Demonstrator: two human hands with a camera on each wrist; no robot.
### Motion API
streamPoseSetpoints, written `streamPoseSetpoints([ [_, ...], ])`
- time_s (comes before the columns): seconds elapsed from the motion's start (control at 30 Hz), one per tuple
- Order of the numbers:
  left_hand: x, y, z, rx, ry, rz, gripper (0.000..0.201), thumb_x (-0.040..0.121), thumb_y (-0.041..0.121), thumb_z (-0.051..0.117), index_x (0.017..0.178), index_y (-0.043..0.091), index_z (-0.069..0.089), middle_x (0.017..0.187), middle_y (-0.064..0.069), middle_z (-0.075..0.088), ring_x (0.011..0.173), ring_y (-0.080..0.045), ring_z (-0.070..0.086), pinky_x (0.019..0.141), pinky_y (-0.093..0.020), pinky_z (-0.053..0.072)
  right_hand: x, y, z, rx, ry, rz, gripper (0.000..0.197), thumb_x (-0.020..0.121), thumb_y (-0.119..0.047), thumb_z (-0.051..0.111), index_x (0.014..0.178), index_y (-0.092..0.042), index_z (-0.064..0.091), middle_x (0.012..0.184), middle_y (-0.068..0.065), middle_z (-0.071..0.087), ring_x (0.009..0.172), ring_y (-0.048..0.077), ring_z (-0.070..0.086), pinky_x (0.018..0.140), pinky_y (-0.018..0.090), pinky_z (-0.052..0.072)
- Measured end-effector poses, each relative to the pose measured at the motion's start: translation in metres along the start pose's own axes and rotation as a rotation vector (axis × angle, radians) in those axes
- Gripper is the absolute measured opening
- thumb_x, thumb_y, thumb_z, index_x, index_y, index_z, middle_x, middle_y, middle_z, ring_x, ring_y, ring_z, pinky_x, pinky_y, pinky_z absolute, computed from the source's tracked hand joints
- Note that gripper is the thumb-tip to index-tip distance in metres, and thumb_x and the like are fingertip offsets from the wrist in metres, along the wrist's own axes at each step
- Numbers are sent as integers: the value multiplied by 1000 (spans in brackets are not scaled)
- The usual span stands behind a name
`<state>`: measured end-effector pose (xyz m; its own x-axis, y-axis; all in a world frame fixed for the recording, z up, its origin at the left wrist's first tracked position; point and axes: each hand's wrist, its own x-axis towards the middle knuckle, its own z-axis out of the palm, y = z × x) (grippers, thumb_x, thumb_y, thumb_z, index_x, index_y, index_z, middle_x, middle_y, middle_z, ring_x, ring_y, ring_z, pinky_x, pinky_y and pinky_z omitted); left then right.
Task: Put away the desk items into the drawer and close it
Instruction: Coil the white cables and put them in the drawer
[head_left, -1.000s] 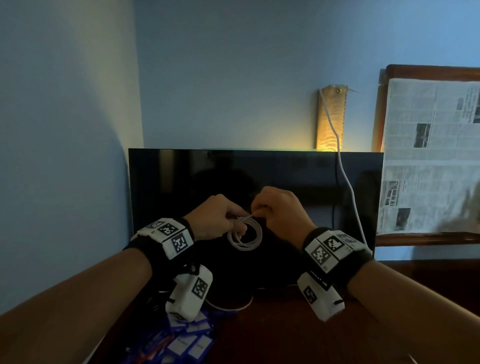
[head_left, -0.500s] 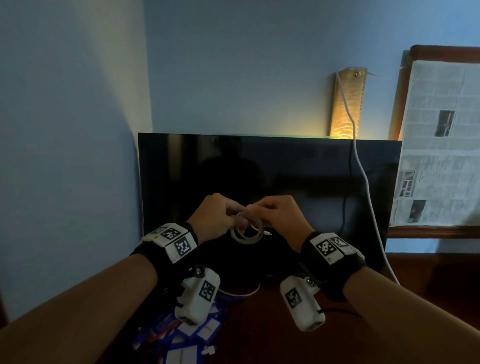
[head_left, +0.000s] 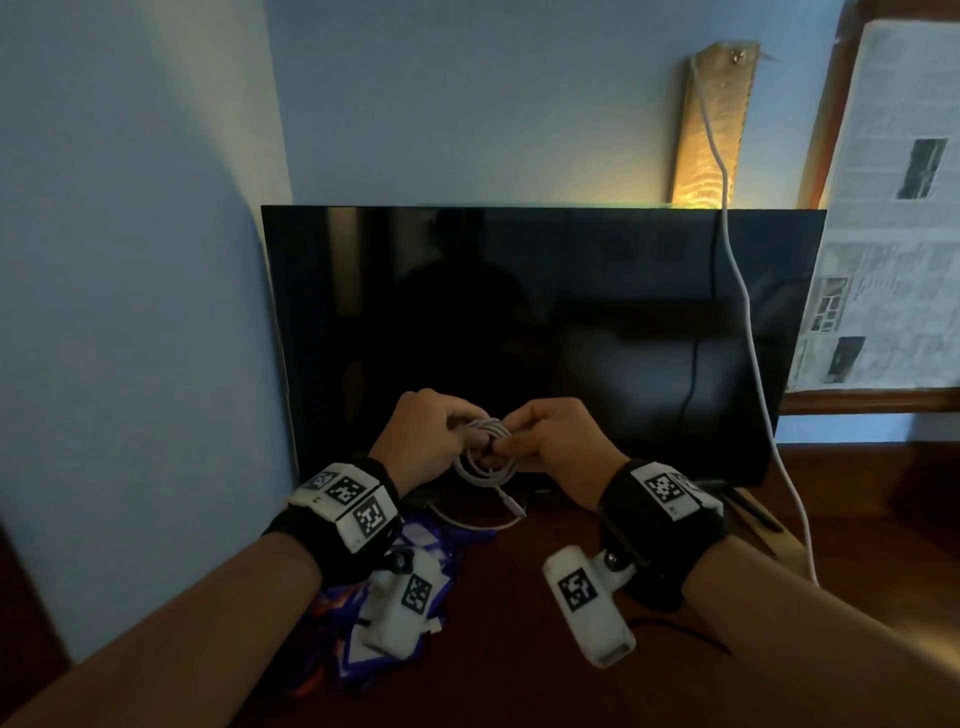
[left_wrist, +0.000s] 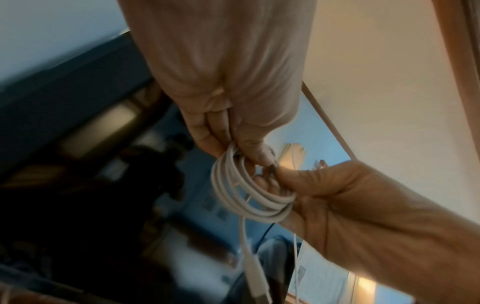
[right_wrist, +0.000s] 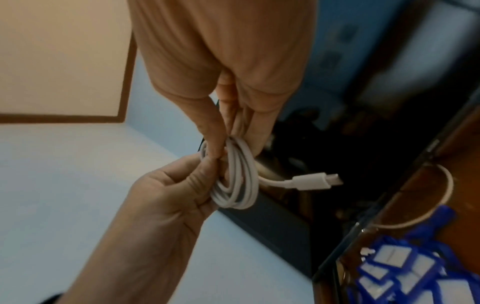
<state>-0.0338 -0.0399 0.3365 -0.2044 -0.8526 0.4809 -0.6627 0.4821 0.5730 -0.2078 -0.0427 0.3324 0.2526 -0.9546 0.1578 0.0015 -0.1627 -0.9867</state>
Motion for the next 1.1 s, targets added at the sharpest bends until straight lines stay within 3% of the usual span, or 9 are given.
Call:
streamPoseSetpoints([
  [0.2, -35, -22, 30, -52, -32, 99, 19, 88, 14, 64, 106, 11, 71, 98, -4, 72, 93, -11, 67, 85, -38, 54, -17, 40, -5, 144, -83, 82, 11, 87, 13, 52, 89, 6, 60, 77, 20, 65, 75, 28, 67, 69, 36, 57],
  [0.37, -65, -37, 56, -27, -70, 81, 21, 91, 13, 62, 111, 12, 70, 101, -3, 72, 94, -10, 66, 85, -33, 53, -35, 78, -4, 162, -134, 170, 14, 92, 10, 44, 93, 3, 56, 87, 18, 58, 81, 23, 64, 70, 30, 57],
  [0.63, -95, -51, 72, -4, -171, 12, 24, 88, 5, 64, 111, 7, 70, 102, -8, 72, 93, -9, 63, 86, -23, 51, -60, 110, 7, 335, -207, 414, 19, 96, 5, 42, 85, -1, 56, 89, 16, 61, 85, 25, 62, 78, 36, 55],
  [0.77, -105, -53, 77, 6, -147, -18, 22, 88, 8, 66, 109, 7, 71, 100, -9, 72, 91, -13, 64, 82, -22, 48, -66, 115, 13, 284, -186, 382, 19, 95, 6, 44, 83, -3, 56, 88, 15, 61, 87, 25, 62, 73, 33, 54],
  [0.93, -113, -59, 83, -34, -106, -87, 22, 90, 7, 60, 109, 9, 71, 102, -8, 72, 92, -15, 65, 84, -35, 54, -72, 114, 21, 219, -123, 325, 13, 93, 7, 48, 91, -4, 54, 86, 14, 63, 80, 23, 65, 67, 30, 54],
  [1.1, -124, -58, 83, -22, -60, 24, 29, 89, 21, 54, 108, 9, 71, 98, -7, 73, 87, -11, 63, 79, -27, 51, -75, 117, 23, 569, -103, 413, 24, 93, 14, 41, 89, -10, 45, 91, 18, 60, 81, 26, 66, 69, 38, 58],
])
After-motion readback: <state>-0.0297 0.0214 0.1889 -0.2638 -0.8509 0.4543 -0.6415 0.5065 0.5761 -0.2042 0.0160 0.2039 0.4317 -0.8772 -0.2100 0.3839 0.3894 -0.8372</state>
